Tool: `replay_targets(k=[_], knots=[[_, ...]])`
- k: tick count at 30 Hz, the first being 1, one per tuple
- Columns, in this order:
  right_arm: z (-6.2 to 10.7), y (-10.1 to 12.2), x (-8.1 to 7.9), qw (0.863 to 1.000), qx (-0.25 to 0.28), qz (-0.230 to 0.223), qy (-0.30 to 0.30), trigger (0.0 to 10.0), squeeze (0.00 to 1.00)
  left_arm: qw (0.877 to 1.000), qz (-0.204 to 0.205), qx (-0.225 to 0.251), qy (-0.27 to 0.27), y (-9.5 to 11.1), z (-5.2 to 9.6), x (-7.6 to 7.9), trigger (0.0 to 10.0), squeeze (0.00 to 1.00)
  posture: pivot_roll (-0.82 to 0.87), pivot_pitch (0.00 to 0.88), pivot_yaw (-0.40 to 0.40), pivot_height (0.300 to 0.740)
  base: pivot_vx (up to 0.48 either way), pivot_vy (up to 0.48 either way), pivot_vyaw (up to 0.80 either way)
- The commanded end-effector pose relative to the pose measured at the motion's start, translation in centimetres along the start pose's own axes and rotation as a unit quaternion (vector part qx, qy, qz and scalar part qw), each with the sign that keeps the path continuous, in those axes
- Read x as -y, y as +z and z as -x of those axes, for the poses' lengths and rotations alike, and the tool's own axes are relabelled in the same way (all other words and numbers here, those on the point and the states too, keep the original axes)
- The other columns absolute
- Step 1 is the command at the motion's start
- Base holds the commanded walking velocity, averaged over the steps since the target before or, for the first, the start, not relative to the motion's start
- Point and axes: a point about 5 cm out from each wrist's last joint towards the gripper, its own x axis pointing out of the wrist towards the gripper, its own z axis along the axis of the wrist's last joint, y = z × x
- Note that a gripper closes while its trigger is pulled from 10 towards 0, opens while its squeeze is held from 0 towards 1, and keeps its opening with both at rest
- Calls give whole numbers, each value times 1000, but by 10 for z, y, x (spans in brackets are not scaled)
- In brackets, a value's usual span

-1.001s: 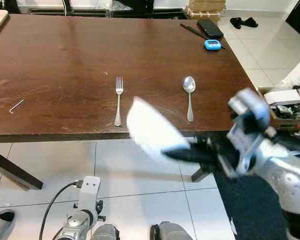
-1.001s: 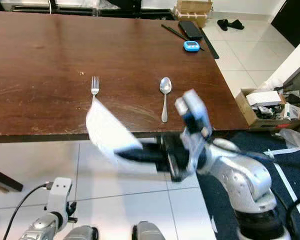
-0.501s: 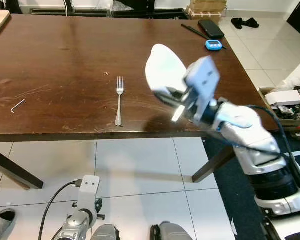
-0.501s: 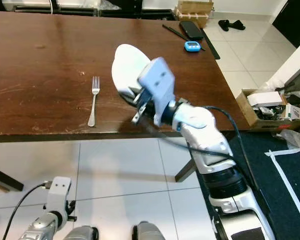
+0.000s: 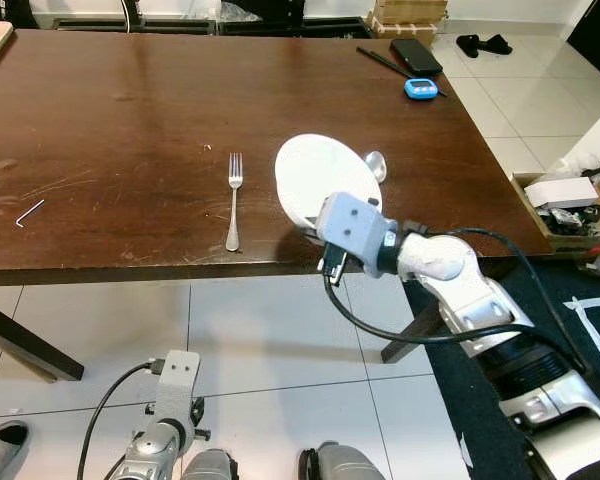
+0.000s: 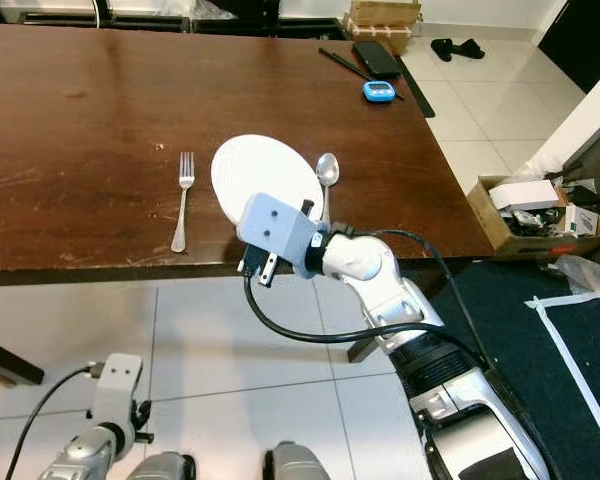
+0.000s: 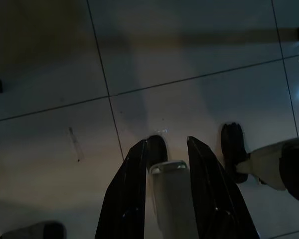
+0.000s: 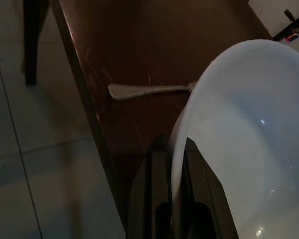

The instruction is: Setting the table

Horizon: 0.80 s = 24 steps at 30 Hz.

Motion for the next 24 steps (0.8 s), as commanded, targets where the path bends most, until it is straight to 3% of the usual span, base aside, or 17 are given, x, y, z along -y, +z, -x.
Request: replay_targets(k=[1, 4, 11, 18, 24], knots=[[-5, -2, 0, 1000, -4, 16, 10, 10000, 0, 1000, -8, -6, -8, -7, 2, 4, 10000, 0, 16, 91, -32, 740, 0, 0, 0], [-15, -10, -1, 998, -26, 48, 29, 10000, 0, 1000, -9, -6, -8, -8, 3, 3, 10000, 0, 20, 99, -31, 740, 0, 0, 0], [-35, -17, -4, 996, -47, 59, 51, 10000, 0, 1000, -14, -3, -8, -12, 5, 3, 10000, 0, 48, 125, -42, 740, 0, 0, 0], [-41, -18, -2, 995, -46, 71, 55, 10000, 0, 1000, -12, 0, -2, -15, 7, 0, 10000, 0, 61, 137, -57, 740, 0, 0, 0], [-34, -17, 25, 995, -54, 83, -1, 10000, 0, 1000, -9, 3, 2, -15, 8, -3, 10000, 0, 68, 139, -50, 740, 0, 0, 0]])
